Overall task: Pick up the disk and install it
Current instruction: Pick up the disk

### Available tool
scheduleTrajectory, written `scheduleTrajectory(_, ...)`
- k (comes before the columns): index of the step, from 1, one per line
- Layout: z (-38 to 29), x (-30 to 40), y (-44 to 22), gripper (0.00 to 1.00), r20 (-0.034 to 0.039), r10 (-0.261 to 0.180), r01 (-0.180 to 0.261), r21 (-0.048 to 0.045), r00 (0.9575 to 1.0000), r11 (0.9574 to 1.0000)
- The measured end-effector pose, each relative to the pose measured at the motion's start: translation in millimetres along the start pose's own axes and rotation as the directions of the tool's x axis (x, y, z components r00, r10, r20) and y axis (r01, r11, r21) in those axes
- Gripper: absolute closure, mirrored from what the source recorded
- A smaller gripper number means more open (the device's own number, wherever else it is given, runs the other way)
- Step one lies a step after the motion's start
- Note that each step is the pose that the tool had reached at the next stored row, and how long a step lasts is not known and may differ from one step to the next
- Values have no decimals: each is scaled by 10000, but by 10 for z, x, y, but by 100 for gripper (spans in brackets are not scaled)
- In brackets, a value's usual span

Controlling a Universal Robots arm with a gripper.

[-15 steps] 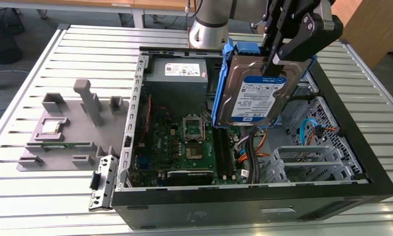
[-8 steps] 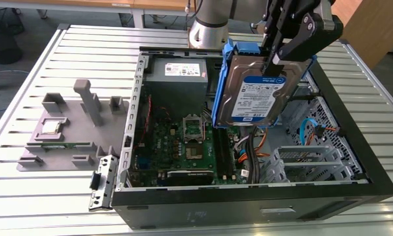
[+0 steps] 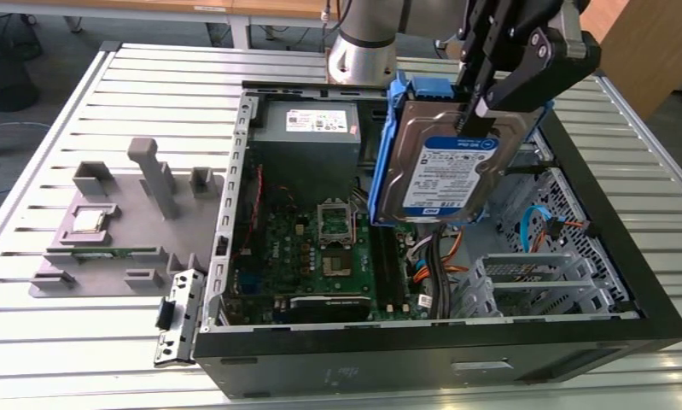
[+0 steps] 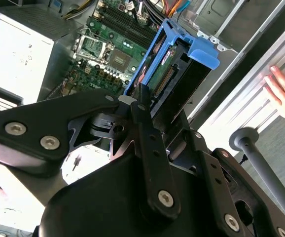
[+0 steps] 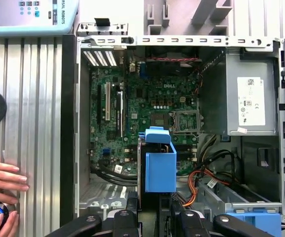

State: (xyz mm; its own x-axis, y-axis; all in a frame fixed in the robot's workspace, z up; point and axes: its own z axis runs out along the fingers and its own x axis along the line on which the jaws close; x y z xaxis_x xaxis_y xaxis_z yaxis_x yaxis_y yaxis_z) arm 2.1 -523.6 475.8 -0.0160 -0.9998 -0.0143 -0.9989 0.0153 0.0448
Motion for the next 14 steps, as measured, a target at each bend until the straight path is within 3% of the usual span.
scheduleTrajectory(14,-5,266,-27,65,2,0,0,0,10000,10000)
